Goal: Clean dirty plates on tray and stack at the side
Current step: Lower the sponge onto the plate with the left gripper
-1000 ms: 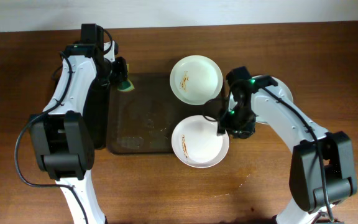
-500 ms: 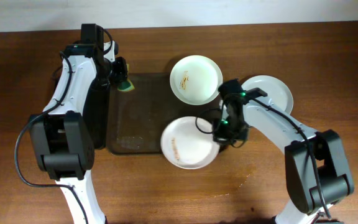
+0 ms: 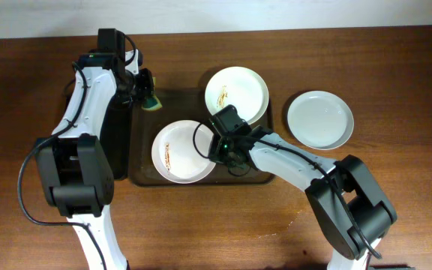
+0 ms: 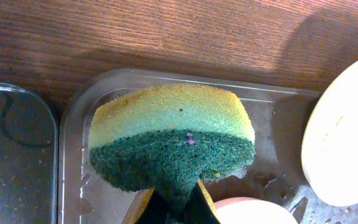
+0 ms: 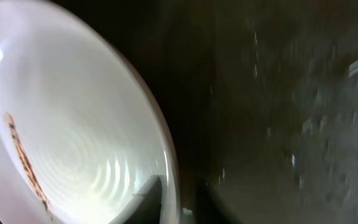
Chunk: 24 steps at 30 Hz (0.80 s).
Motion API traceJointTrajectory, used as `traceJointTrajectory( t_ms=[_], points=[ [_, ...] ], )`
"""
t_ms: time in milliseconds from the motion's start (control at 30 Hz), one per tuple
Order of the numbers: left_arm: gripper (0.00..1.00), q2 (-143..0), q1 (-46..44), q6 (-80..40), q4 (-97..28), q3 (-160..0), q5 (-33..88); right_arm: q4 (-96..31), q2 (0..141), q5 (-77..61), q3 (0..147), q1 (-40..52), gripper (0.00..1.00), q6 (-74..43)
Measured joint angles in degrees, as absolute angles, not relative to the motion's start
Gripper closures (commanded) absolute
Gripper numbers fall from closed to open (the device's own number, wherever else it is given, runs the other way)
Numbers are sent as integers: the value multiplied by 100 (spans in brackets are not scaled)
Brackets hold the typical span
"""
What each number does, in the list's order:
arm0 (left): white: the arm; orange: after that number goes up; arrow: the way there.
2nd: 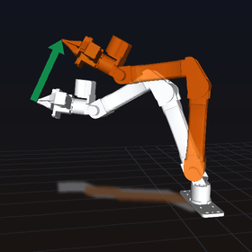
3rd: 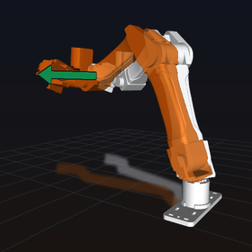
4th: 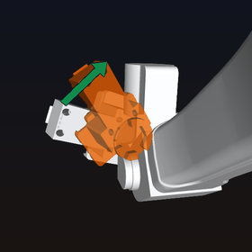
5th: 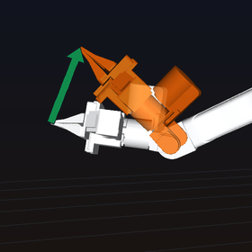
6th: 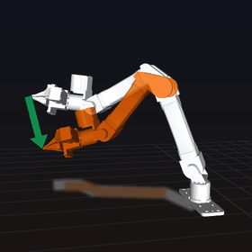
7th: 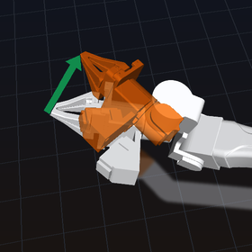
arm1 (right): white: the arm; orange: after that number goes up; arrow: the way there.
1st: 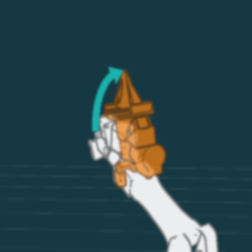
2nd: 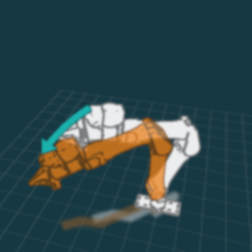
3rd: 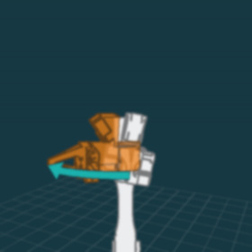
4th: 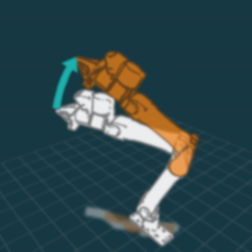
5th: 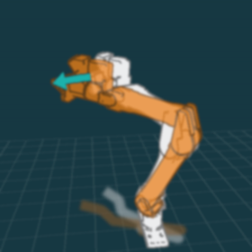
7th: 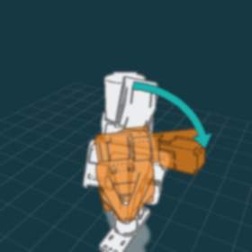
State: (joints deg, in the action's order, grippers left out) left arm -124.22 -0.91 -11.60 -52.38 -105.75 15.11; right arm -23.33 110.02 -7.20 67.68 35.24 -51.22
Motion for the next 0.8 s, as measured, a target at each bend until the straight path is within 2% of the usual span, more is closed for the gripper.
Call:
traceJointTrajectory(
  t_ms=[100,233,300,333,533,800],
  points=[
    [99,-12422,-91,-1160,-5339,-10575,1511,-1994,11054,-565,6768,3468,71,-5227],
    [99,-12422,-91,-1114,-5658,-10575,1514,-1688,11281,-563,6770,3430,79,-5271],
    [99,-12422,-91,-1020,-5870,-10575,1516,-1636,11303,-696,6770,3428,86,-5260],
    [99,-12422,-91,-982,-5946,-10575,1531,-1636,11312,-722,6770,3428,96,-5275],
    [99,-12422,-93,-497,-6167,-10575,2071,-1529,11365,-823,6770,3341,96,-5380],
    [99,-12422,-180,-80,-5933,-10575,2034,-1496,11373,-794,6770,3201,96,-5555]
  ],
)
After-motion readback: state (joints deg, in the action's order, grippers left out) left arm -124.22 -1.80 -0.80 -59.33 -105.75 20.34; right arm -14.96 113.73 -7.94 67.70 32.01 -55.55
